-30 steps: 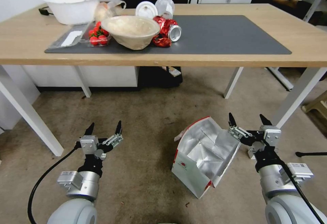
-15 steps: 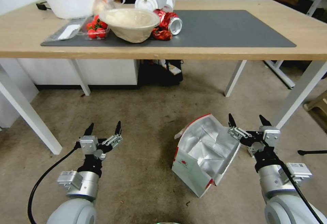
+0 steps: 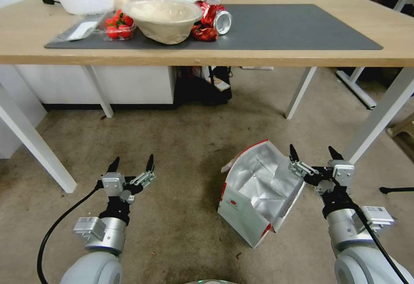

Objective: Pick up the food delivery bag from the floor and place it on the table.

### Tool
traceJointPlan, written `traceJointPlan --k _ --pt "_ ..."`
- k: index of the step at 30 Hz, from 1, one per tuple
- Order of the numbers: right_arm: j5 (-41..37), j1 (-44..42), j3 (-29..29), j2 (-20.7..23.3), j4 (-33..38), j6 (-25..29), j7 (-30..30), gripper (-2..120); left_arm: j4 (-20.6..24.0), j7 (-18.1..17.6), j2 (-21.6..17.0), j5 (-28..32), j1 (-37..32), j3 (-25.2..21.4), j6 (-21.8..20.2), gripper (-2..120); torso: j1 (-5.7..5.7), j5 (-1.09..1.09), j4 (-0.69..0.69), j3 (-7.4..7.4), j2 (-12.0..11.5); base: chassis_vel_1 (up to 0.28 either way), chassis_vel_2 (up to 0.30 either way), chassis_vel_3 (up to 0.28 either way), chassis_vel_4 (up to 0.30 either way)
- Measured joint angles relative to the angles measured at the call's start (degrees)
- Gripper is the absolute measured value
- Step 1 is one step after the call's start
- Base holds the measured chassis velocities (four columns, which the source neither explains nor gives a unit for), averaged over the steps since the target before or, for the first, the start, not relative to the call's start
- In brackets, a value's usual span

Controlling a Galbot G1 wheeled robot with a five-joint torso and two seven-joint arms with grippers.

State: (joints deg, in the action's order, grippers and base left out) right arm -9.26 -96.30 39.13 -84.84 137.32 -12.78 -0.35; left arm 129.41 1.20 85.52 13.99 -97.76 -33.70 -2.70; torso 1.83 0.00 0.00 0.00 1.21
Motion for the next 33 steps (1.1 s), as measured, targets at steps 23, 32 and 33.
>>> traceJointPlan --k 23,32,33 --pt "-5.46 5.96 -0.48 1.23 -7.71 -15.07 20.73 100 -1.07 0.01 -0.25 -0.07 0.28 0.07 0.89 100 0.06 0.02 0.00 0.00 0.41 0.000 0.000 0.000 0.000" --pt "-8.92 8.25 -1.07 1.12 -11.75 -16.85 24.08 100 -1.09 0.00 -0.19 -0.08 0.29 0.09 0.92 100 0.07 0.00 0.00 0.00 0.46 0.000 0.000 0.000 0.000" --pt "-9.74 8.95 -1.26 1.12 -12.94 -17.03 24.79 100 -1.11 0.01 -0.12 -0.08 0.27 0.09 1.03 100 0.07 0.01 -0.01 0.00 0.47 0.000 0.000 0.000 0.000"
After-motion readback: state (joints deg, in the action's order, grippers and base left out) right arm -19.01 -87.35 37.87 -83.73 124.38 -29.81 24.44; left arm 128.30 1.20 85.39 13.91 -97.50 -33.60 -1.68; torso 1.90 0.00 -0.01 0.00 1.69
